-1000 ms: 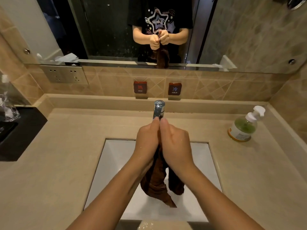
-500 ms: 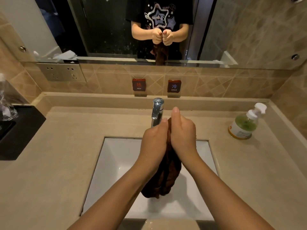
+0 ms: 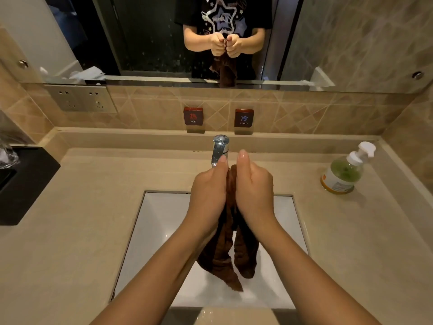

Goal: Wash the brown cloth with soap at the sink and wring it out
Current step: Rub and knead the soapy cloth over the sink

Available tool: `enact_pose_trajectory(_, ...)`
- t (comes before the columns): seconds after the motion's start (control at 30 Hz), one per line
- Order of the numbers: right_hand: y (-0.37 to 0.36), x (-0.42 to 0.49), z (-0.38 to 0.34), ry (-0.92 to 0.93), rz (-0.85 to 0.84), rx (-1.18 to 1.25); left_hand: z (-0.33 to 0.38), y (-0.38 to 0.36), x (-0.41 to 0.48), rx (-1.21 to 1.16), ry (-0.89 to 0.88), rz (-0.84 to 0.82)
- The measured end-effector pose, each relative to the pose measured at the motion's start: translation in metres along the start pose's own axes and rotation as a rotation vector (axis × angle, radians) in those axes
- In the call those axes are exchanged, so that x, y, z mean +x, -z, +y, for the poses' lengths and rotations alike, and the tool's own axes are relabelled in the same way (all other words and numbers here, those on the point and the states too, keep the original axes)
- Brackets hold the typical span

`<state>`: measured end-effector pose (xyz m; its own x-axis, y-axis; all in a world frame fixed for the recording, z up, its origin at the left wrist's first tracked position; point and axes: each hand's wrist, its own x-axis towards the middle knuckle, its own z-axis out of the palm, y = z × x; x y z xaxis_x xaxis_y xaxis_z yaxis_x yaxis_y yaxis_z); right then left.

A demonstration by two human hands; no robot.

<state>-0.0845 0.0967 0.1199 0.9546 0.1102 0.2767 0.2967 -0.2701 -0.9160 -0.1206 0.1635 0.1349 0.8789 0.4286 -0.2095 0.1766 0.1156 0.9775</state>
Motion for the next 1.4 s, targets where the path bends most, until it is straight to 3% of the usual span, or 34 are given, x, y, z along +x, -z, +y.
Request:
enact_pose_trajectory(0.13, -0.006, -0.014, -0.006, 0.083, -0.013, -0.038, -0.001, -0.003, 0.007, -0.018, 0.017, 0.059)
enact_pose_trajectory(0.3, 0.003, 0.011, -0.004, -0.036, 0.036, -0.002, -0.004, -0.006, -0.008, 0.031, -0.035, -0.021)
enact_pose_trajectory(0.47, -0.007, -0.024, -0.009, -0.012, -0.043, -0.098, 0.001, 0.002, 0.009, 0.050, -0.120, 0.085)
enact_pose_trajectory(0.6, 0.002, 0.006, -0.014, 0.054, 0.045, -0.182, -0.008, -0.003, -0.002, 0.033, -0.023, -0.093)
enact_pose_trajectory(0.8, 0.018, 0.022, 0.002, -0.184, -0.044, 0.000, -0.010, 0.014, 0.004, -0.305, 0.165, -0.299)
enact_pose_trajectory(0.9, 0.036, 0.024, 0.004, -0.272, -0.198, 0.058, -0.009, 0.021, 0.007, -0.427, 0.183, -0.357)
enact_pose_trajectory(1.1, 0.087, 0.035, 0.020, -0.114, -0.890, -0.215, -0.009, 0.032, 0.014, -0.504, 0.180, -0.350)
enact_pose_trajectory(1.17, 0.102, 0.039, 0.031, -0.112, -0.977, -0.272, -0.009, 0.032, 0.013, -0.514, 0.180, -0.370)
enact_pose_trajectory(1.3, 0.114, 0.044, 0.049, -0.190, -0.895, -0.091, -0.009, 0.036, 0.014, -0.502, 0.218, -0.357)
enact_pose_trajectory(1.4, 0.106, 0.036, 0.043, -0.193, -0.635, 0.010, -0.008, 0.036, 0.015, -0.473, 0.201, -0.327)
